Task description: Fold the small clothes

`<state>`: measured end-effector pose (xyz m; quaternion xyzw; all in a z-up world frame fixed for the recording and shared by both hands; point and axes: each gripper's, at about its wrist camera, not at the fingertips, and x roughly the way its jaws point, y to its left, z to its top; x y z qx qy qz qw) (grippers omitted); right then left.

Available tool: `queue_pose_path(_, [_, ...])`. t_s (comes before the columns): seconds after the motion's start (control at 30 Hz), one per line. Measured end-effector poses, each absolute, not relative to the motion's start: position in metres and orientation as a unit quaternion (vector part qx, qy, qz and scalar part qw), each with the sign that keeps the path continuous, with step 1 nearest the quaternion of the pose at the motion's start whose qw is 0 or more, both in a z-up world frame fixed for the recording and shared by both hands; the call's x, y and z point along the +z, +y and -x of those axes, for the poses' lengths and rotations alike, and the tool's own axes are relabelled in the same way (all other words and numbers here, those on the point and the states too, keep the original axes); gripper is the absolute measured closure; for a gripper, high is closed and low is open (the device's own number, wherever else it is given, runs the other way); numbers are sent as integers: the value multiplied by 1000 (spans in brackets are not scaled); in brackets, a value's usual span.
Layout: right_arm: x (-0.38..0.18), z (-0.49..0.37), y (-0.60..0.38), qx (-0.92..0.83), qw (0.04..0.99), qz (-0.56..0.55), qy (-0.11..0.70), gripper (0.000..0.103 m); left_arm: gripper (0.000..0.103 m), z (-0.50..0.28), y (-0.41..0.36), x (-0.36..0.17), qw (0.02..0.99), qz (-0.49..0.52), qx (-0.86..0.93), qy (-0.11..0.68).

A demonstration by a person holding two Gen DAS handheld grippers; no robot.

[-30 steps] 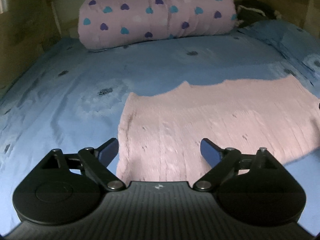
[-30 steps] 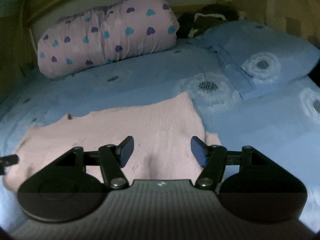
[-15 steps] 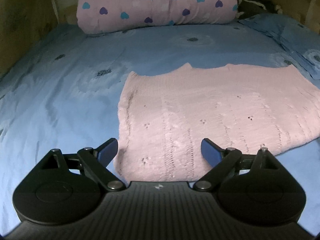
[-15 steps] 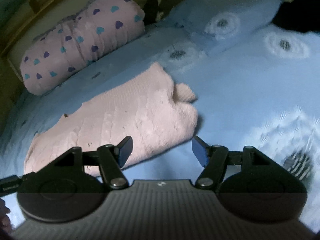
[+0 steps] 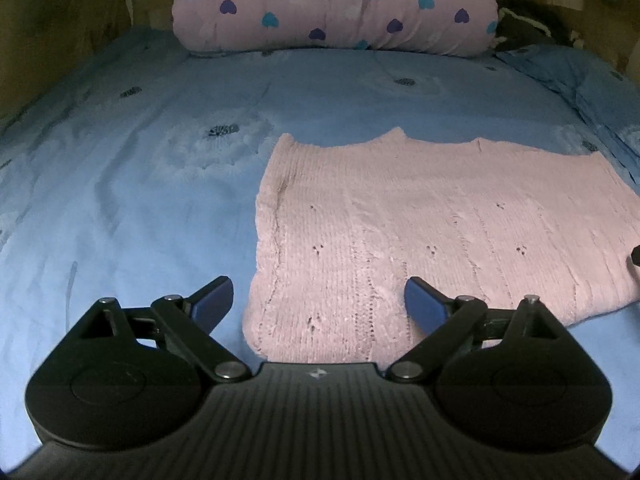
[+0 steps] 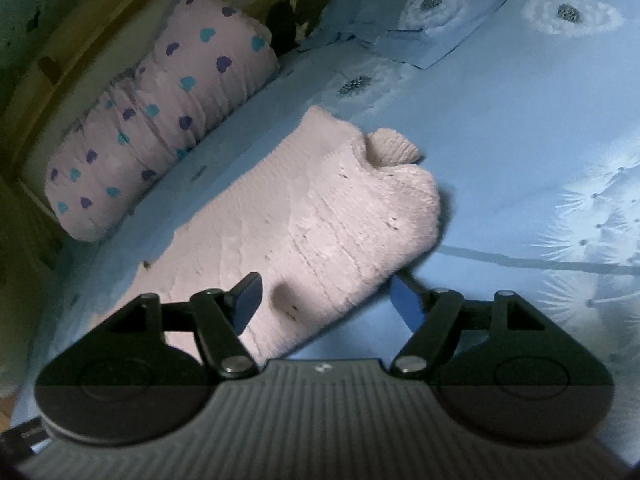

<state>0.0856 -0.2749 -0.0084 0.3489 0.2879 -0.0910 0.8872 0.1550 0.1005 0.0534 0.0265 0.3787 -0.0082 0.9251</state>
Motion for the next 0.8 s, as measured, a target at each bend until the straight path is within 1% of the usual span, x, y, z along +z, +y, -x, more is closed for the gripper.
queue_pose_path(0.13, [-15,-93,-277,-87,885,-369,271,31,8,-158,103,52,924,-16,-10,382])
queue_pose_path(0.3, [-19,-102,-276,-87,889,-367,260,31,7,-161,105,50,922,-3,-10,386])
queue_pose_path(0.63, [-23,-118,-284,-98,873,-416,236,31,6,-161,107,51,923,0,-9,385])
queue_pose_path(0.7, [-23,-120,-286,-100,870,-424,231,32,6,-161,108,52,924,-1,-8,382])
queue_pose_path(0.8, [-22,-123,-285,-102,870,-425,226,41,7,-163,111,53,923,8,-4,384])
